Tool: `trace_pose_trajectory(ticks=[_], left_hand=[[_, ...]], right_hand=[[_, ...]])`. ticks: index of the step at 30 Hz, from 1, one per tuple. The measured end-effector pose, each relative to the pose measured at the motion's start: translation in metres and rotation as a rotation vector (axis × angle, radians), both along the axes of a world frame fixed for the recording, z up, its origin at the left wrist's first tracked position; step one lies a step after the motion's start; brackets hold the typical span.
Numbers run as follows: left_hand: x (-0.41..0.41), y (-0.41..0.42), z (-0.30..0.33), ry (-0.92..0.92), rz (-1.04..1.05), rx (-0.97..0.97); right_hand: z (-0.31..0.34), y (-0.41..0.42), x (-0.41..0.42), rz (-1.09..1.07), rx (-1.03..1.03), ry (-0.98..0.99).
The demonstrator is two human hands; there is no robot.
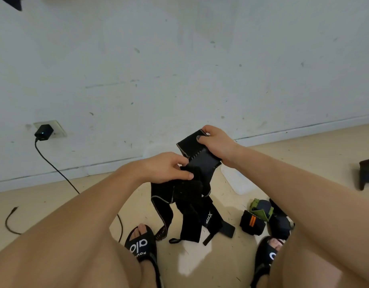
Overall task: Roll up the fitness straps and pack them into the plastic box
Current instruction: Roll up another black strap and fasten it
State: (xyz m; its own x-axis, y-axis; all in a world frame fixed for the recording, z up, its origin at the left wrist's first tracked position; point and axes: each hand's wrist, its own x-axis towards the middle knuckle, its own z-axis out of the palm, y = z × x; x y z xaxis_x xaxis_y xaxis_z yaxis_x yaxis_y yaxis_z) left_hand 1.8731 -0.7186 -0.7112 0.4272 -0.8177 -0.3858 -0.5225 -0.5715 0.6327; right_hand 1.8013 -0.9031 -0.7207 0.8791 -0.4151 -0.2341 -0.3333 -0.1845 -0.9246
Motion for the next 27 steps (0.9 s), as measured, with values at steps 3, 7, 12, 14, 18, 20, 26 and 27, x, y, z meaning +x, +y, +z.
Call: trace_pose_trajectory(ticks=[3,7,12,14,18,20,26,27], left_hand=[[0.003,0.005,0.007,0.057,-0.033,-0.008],[0.004,0.021,0.012,0.164,-0.049,0.051],[0.012,0.021,0.007,0.085,0.072,0.037],[0.010,0.014,0.007,-0.011,0.095,0.034],[0.011,0.009,0.009,-0.008,0.123,0.032],[0.008,0.008,0.010,-0.008,0.098,0.057],[0.010,0.003,0.011,-0.053,0.175,0.003],[0.011,0.002,0.011,-0.064,0.197,-0.026]], right_hand=[[-0.006,-0.020,-0.001,-0.071,-0.020,0.082],[-0.008,-0.053,-0.009,-0.223,-0.109,0.141],[0.001,-0.049,-0.013,-0.190,-0.016,0.078],[0.009,-0.040,-0.013,-0.143,0.021,0.040],[0.021,-0.030,-0.014,-0.125,0.036,-0.061],[0.028,-0.026,-0.015,-0.122,0.057,-0.080],[0.040,-0.014,-0.020,-0.023,0.125,-0.050],[0.043,-0.013,-0.021,-0.016,0.143,-0.059]])
